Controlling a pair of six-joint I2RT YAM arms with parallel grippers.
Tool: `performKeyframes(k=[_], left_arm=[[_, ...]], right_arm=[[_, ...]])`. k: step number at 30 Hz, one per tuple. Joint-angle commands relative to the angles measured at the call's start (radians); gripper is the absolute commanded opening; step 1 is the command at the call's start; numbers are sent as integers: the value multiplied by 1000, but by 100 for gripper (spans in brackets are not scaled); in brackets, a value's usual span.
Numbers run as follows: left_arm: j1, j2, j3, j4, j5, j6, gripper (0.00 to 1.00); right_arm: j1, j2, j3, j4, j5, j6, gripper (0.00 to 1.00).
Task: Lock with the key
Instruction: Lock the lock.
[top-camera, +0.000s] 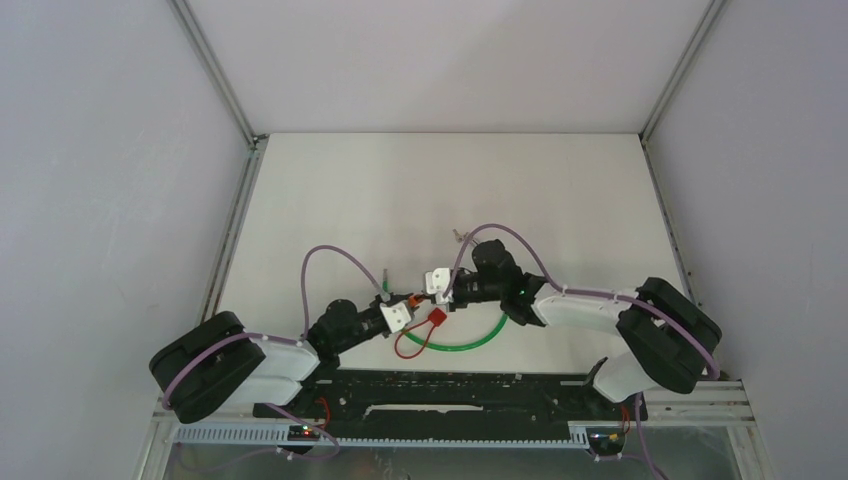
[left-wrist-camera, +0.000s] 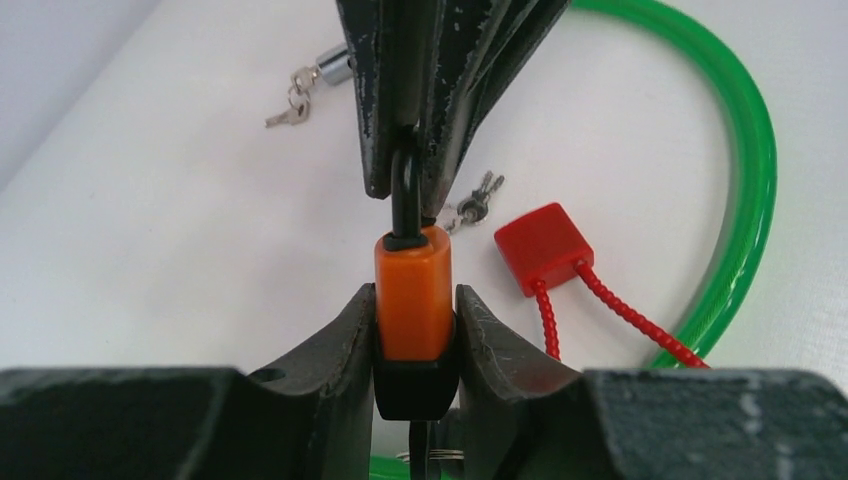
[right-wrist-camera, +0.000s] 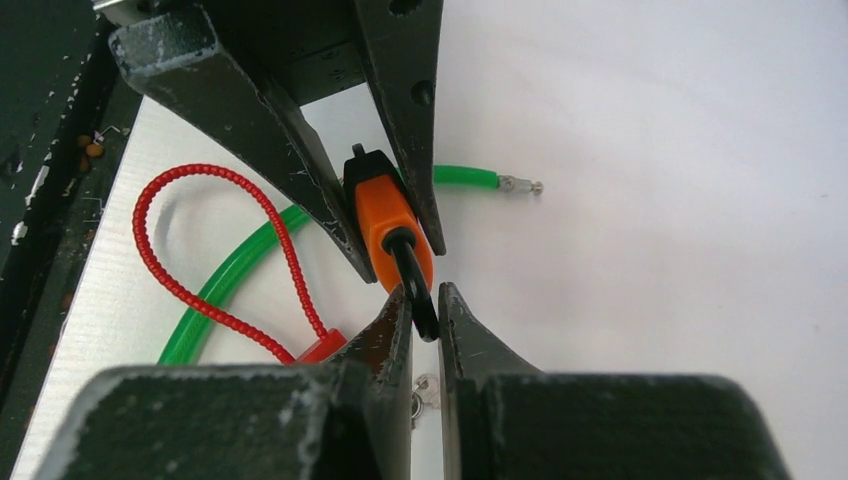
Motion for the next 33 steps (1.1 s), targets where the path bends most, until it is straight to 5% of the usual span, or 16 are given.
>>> performKeyframes(k=[1, 7, 11, 17, 27, 33], left_arm=[[-40, -69, 13, 429, 143, 15, 0], [-41, -74, 14, 414, 135, 21, 0], [-40, -72, 16, 407, 126, 26, 0], [-40, -70, 20, 392, 116, 33, 0], [-41, -84, 43, 306, 84, 39, 0], [-41, -100, 96, 139, 113, 62, 0]], right_arm=[[-6, -21, -82, 118, 115, 72, 0], [-36, -124, -193, 262, 133, 75, 0], [-34, -150, -254, 369, 118, 69, 20], [-32, -154, -274, 415, 123, 74, 35], [-41, -167, -331, 555, 223, 115, 38], [-75, -149, -393, 731, 109, 153, 40]])
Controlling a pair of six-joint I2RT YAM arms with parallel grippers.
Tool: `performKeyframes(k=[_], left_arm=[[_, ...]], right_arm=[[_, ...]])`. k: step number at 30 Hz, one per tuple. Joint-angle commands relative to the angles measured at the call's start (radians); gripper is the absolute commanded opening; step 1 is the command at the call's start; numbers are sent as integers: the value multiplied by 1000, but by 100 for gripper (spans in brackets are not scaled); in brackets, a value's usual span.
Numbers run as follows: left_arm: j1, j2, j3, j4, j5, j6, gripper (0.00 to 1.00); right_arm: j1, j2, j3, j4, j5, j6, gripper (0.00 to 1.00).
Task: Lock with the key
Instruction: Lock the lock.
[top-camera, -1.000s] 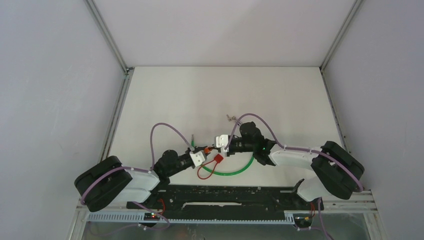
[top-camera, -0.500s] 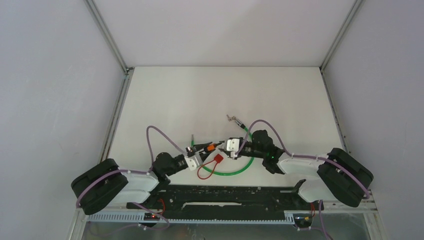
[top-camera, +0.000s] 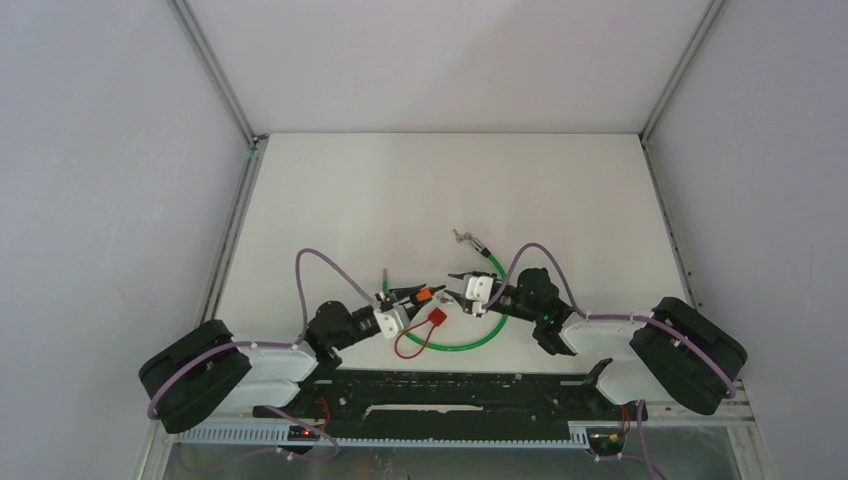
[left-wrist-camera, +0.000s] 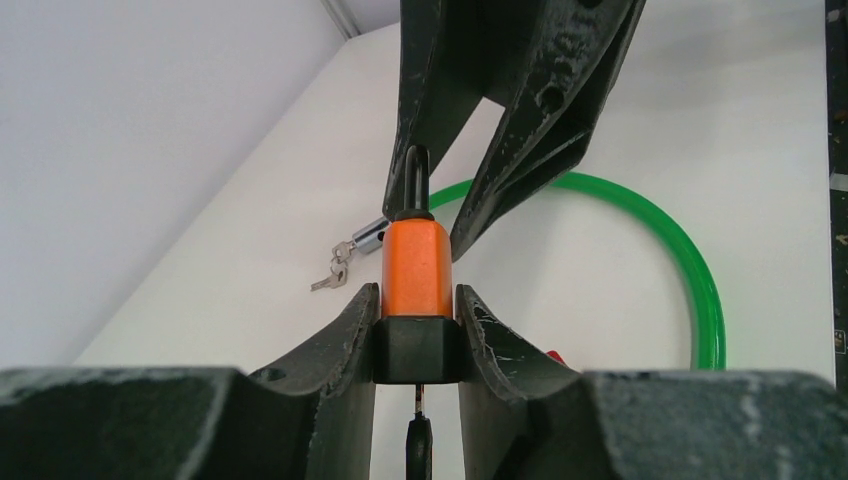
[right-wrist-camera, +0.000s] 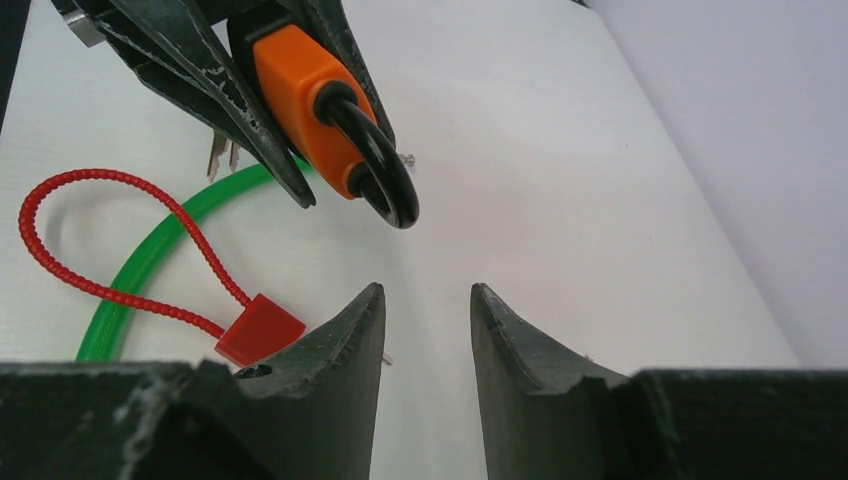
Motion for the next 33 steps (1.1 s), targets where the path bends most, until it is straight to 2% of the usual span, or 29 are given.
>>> performKeyframes(k=[1, 6, 9, 13, 20, 27, 30, 32, 33], left_arm=[[-8, -25, 83, -62, 18, 45, 0], [-13, -8, 107, -116, 4, 58, 0], [-17, -1, 116, -134, -3, 64, 0], [-21, -1, 136, -196, -1, 81, 0], [-31, 17, 175, -282, -12, 100, 0], [-38, 29, 186, -294, -18, 110, 0], [-41, 32, 186, -289, -29, 113, 0], [-43, 35, 185, -283, -43, 113, 0], [-43, 36, 184, -279, -52, 113, 0]], right_arm=[[-21, 10, -41, 215, -87, 35, 41], [-9, 57, -27, 228, -189, 18, 52], [11, 70, -21, 223, -191, -2, 55], [14, 59, -21, 200, -184, -19, 55], [15, 63, -11, 170, -201, -26, 48], [16, 59, 17, 101, -225, -39, 30], [15, 56, 30, 59, -232, -51, 16], [15, 51, 38, 30, -225, -58, 2], [15, 49, 41, 16, -218, -61, 0]])
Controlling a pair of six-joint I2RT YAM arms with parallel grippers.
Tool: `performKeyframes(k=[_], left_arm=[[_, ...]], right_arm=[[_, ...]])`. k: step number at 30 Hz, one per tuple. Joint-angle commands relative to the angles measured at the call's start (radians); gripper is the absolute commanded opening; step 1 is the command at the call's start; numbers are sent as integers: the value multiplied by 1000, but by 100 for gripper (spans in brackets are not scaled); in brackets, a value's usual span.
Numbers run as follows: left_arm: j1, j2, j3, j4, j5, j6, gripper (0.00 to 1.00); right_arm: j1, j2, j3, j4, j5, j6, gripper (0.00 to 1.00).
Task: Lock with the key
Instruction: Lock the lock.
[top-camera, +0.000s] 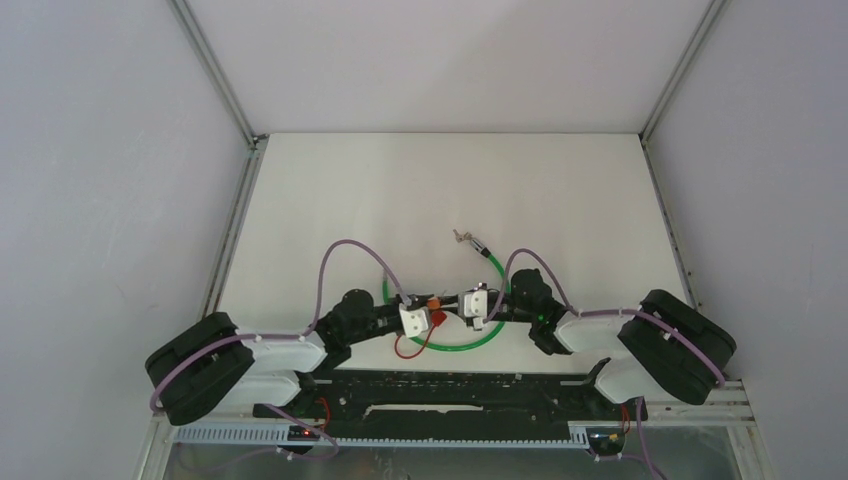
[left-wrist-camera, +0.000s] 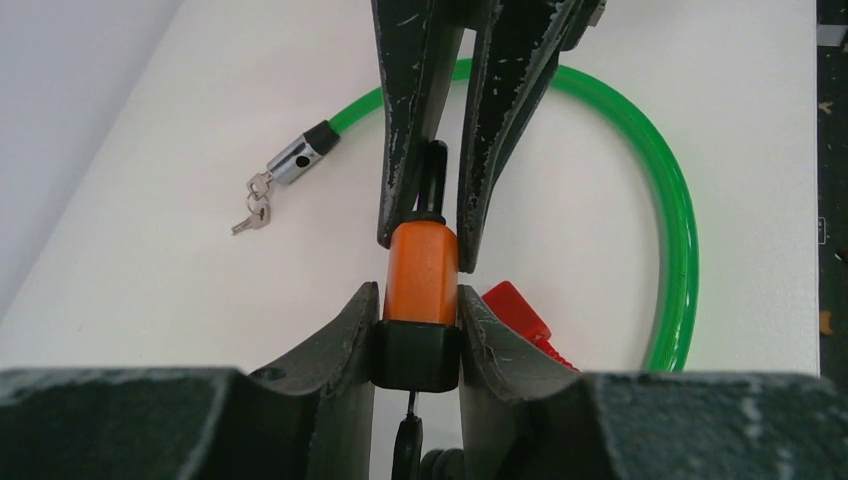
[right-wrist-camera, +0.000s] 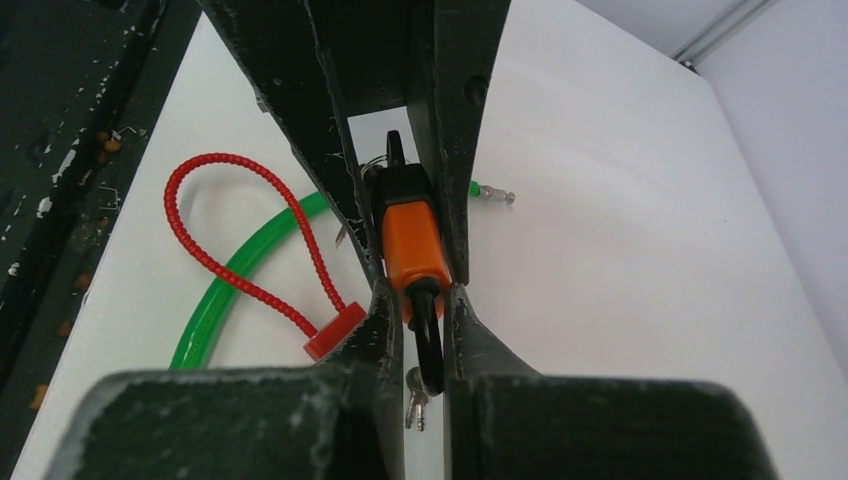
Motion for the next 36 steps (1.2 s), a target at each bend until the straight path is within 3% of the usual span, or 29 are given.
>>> performKeyframes(k=[1, 6, 7, 8, 11, 13, 19, 25, 36], left_arm=[[-9, -1, 55, 110, -57, 13, 1], [-13, 17, 26, 214, -140, -6, 21], [-13, 19, 21, 230, -150, -9, 35], [-13, 19, 17, 240, -157, -12, 43], [-14, 18, 14, 253, -176, -14, 58], [-14, 18, 11, 257, -183, -13, 62], [-14, 13, 0, 273, -244, 1, 63], [-15, -6, 22, 165, -333, 47, 52], [-14, -6, 25, 157, -222, 46, 39]], right_arm=[[5, -17, 56, -38, 7, -10, 0], [4, -37, 55, -58, 66, -10, 0], [3, -42, 55, -63, 75, -9, 0], [0, -48, 53, -60, 81, -5, 0], [-24, -56, 32, -10, 91, 41, 0], [-58, -59, 14, 47, 64, 97, 0], [-124, -85, -30, 129, 56, 168, 0], [-140, -105, -53, 156, 67, 181, 0], [-142, -123, -66, 161, 72, 171, 0]])
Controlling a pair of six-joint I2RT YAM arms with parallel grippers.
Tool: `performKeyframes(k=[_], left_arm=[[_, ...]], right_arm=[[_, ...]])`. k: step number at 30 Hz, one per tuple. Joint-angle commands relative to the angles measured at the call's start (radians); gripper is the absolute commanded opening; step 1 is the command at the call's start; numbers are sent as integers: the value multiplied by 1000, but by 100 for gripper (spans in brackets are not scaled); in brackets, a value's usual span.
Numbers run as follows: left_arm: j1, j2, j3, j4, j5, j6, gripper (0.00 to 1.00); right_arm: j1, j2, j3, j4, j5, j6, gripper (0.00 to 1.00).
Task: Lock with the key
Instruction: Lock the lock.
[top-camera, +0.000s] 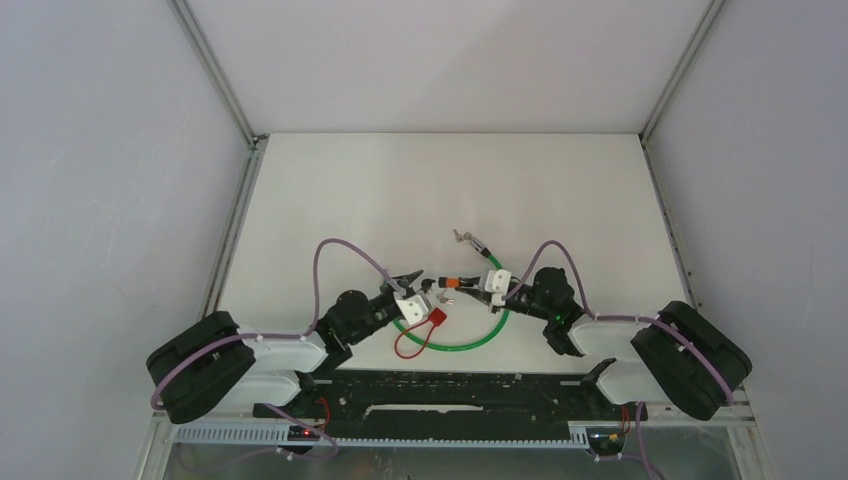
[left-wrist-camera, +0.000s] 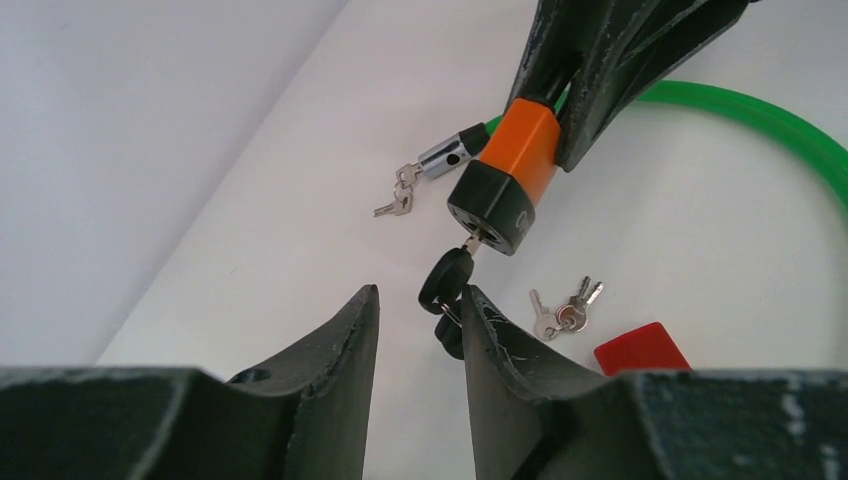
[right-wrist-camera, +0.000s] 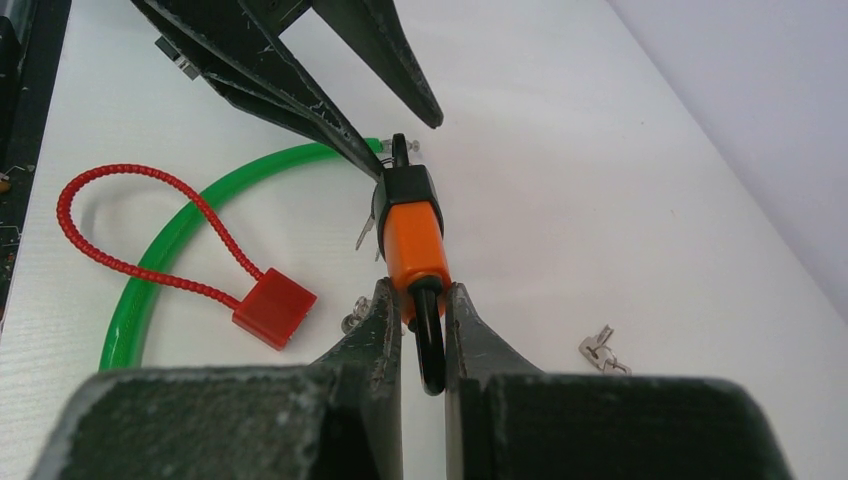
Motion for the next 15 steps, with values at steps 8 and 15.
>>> performKeyframes(k=[8, 15], left_arm=[[-1, -13, 30, 3, 103, 17, 40], [-2, -16, 36, -11, 117, 18, 31]], right_arm=[[-4, -35, 5, 100, -24, 0, 0], [-3, -29, 8, 103, -46, -4, 0]])
